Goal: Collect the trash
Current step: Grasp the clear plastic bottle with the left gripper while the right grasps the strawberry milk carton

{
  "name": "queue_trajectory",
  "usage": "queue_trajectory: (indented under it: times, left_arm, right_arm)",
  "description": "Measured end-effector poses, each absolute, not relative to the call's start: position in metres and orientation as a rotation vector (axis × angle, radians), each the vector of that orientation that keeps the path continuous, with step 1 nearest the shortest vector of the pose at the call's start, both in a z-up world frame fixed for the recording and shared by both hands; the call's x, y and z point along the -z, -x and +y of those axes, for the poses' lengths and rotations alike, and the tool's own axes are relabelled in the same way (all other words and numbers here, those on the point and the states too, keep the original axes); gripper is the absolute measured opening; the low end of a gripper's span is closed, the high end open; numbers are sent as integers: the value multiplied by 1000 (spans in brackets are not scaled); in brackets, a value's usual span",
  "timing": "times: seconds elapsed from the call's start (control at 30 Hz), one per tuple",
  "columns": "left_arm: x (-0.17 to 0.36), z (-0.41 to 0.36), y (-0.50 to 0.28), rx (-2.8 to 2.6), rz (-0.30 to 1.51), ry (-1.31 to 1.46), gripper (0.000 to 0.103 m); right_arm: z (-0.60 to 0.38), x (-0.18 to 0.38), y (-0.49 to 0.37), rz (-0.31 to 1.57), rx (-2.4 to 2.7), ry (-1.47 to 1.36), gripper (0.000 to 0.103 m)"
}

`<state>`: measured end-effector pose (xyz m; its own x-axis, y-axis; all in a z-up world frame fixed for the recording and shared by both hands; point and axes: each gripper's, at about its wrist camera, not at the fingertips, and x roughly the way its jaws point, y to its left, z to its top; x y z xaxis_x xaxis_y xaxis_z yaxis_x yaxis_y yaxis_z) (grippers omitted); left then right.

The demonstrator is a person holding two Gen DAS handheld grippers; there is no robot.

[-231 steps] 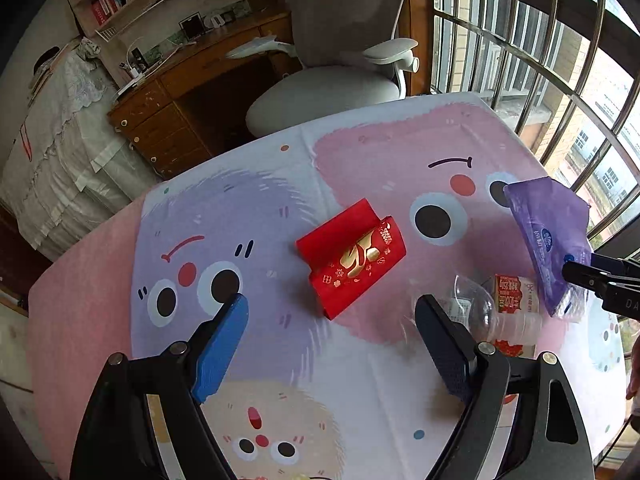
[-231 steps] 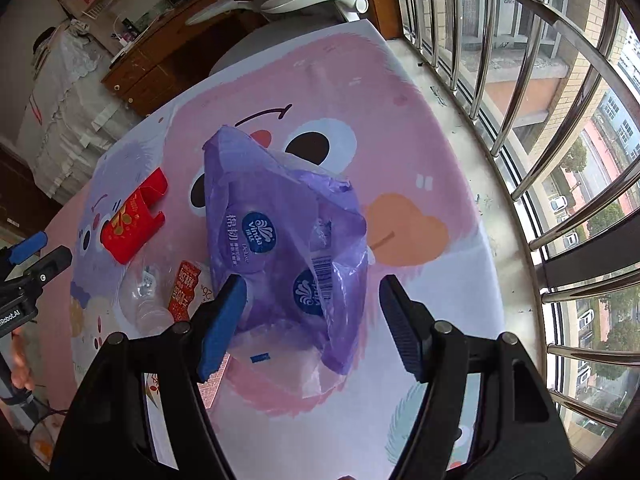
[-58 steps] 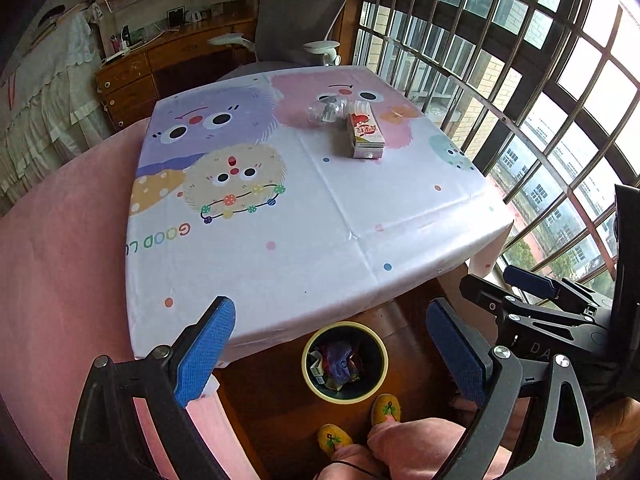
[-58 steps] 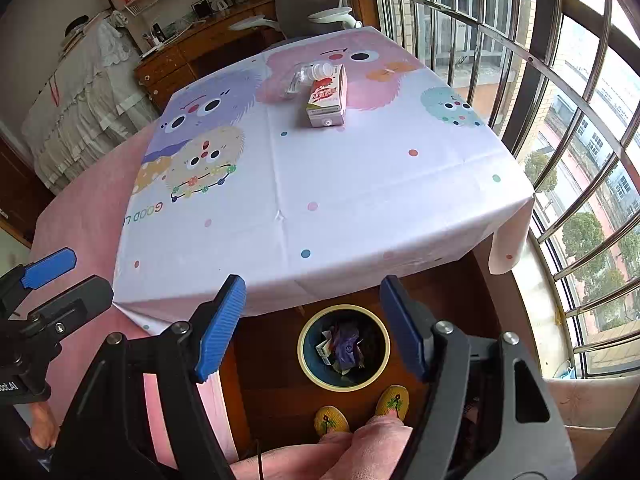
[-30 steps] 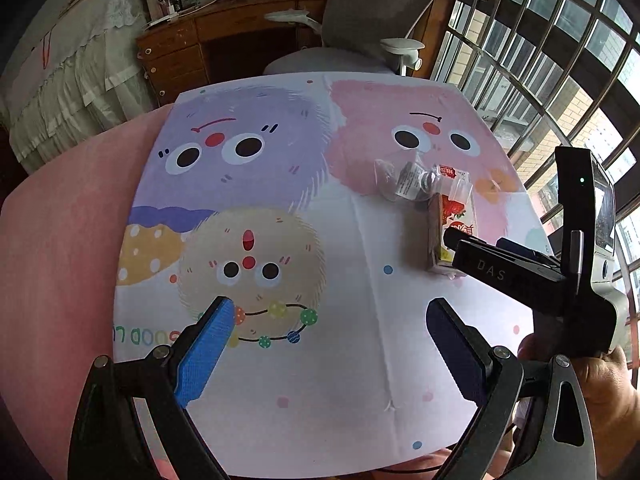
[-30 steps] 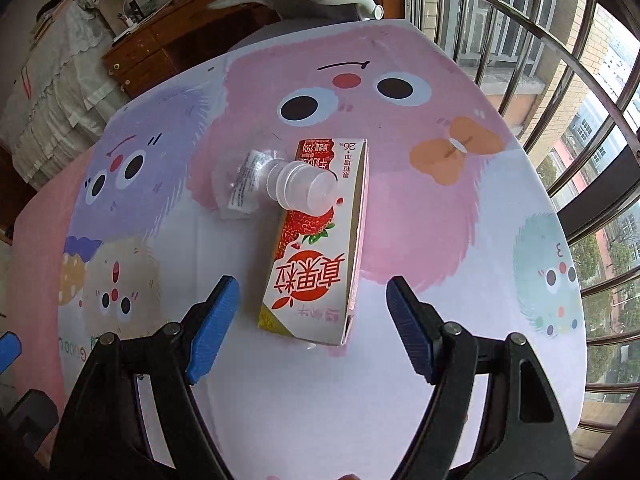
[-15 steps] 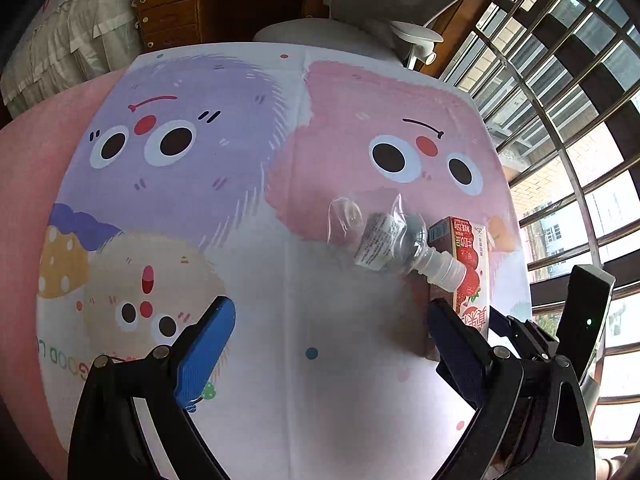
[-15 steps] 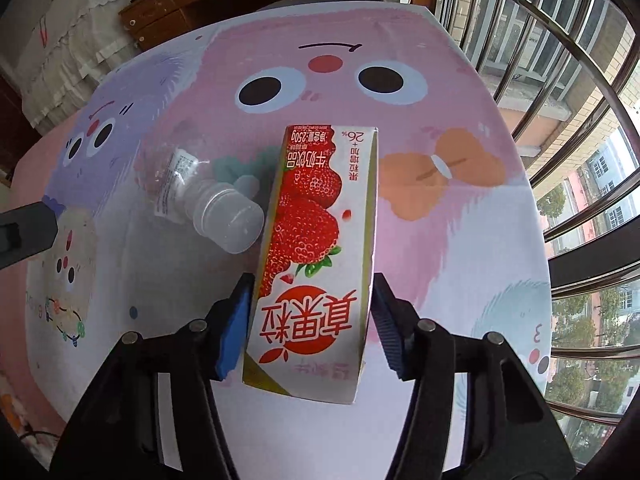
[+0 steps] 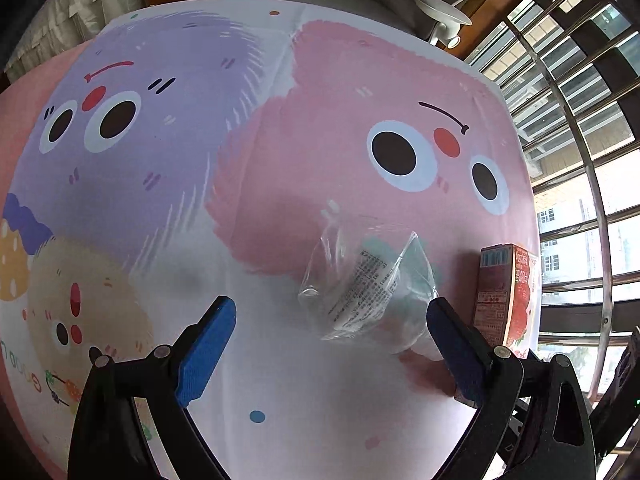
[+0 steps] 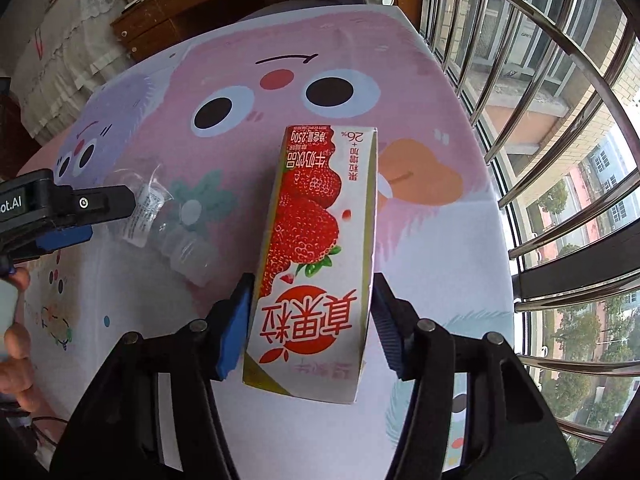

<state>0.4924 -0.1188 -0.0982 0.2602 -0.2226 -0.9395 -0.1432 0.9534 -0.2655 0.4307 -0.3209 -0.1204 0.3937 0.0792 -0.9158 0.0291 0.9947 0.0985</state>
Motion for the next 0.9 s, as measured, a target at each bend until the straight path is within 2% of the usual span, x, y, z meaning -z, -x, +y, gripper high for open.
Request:
queue_trajectory:
  times: [0.2,0.27,0.3,0.6,0.9]
  left_arm:
    - [110,-133,-508,46,1327,374,96]
    - [114,-137,-512,28,1324,401,87]
    - [117,-139,-514,18,1331,408,74]
    - [114,-147,-522,12,1306,374,73]
    - [88,-134,-476,101,1287,265,73]
  right_arm:
    - [-322,121,-426,1159,-53,-99,53]
    - [-324,121,-428,1158,-58,-99,53]
    - [-324,121,-428,1157,-61,-100,53]
    - [-320,118,-416,1155,-67,-93,53]
    - [-304,110,-399,1169,-102,-73,52]
